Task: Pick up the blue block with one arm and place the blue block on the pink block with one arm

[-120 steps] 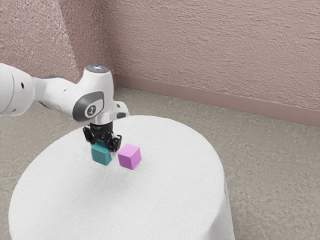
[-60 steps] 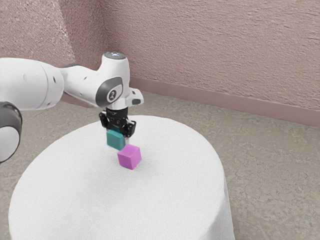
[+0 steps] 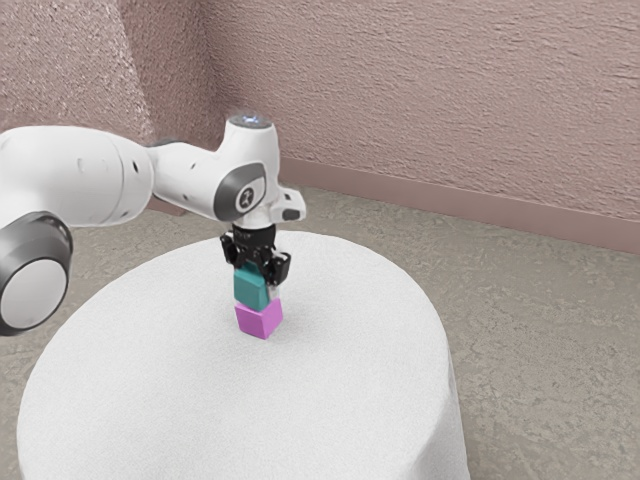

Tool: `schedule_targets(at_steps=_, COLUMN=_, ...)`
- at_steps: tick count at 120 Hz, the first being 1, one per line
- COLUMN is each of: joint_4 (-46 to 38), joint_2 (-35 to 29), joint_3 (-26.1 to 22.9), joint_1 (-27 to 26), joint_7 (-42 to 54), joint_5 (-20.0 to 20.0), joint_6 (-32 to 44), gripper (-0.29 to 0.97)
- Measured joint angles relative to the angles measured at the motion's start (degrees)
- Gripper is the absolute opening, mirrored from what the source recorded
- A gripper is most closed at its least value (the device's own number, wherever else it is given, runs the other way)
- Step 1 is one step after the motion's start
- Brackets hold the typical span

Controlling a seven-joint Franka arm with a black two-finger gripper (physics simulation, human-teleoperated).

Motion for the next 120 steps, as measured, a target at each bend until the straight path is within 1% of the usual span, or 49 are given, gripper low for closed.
schedule_targets(at_steps=24, joint_4=-0.2, joint_2=-0.2, joint_3=0.2, joint_1=-0.2, joint_7=1.6, joint_5=0.0, joint_6=-0.8, gripper=0.53)
schedule_targets(at_steps=38, joint_4=0.2, joint_2=-1.5, joint_3=1.0, joint_1=-0.2, joint_7=2.3, joint_5=0.1, joint_6=-1.9, gripper=0.60)
schedule_targets(at_steps=45, joint_4=0.7, joint_2=-2.9, joint_3=1.4, joint_1=-0.2, joint_7=2.6, joint_5=0.6, joint_6=-2.7, gripper=0.62)
schedule_targets(at_steps=54, joint_4=3.5, joint_2=-5.1, joint_3=1.6, joint_1=-0.6, joint_7=3.0, joint_5=1.8, joint_6=-4.4, gripper=0.63)
schedule_targets(at_steps=64, joint_4=4.6, joint_2=-10.8, joint_3=1.7, joint_1=-2.0, joint_7=3.4, joint_5=3.1, joint_6=-6.5, gripper=0.65)
schedule_targets(at_steps=70, joint_4=4.8, joint_2=-15.0, joint_3=1.7, joint_1=-2.9, joint_7=3.6, joint_5=3.7, joint_6=-8.6, gripper=0.66)
schedule_targets(at_steps=79, joint_4=5.3, joint_2=-21.5, joint_3=1.4, joint_1=-4.2, joint_7=3.8, joint_5=4.2, joint_6=-13.7, gripper=0.66)
schedule_targets(at_steps=83, joint_4=6.3, joint_2=-23.3, joint_3=0.7, joint_1=-4.4, joint_7=3.9, joint_5=4.8, joint_6=-16.3, gripper=0.67)
schedule_targets(at_steps=88, joint_4=8.4, joint_2=-24.9, joint_3=-0.1, joint_1=-5.1, joint_7=4.0, joint_5=6.5, joint_6=-19.4, gripper=0.67)
schedule_targets(at_steps=98, joint_4=11.0, joint_2=-26.3, joint_3=-0.4, joint_1=-8.4, joint_7=4.0, joint_5=9.1, joint_6=-24.4, gripper=0.67)
schedule_targets(at_steps=110, joint_4=13.1, joint_2=-26.7, joint_3=-0.5, joint_1=-12.2, joint_7=4.0, joint_5=10.6, joint_6=-28.9, gripper=0.67)
schedule_targets(at_steps=120, joint_4=18.3, joint_2=-27.2, joint_3=0.7, joint_1=-16.9, joint_7=4.0, joint_5=11.7, joint_6=-33.5, gripper=0.68)
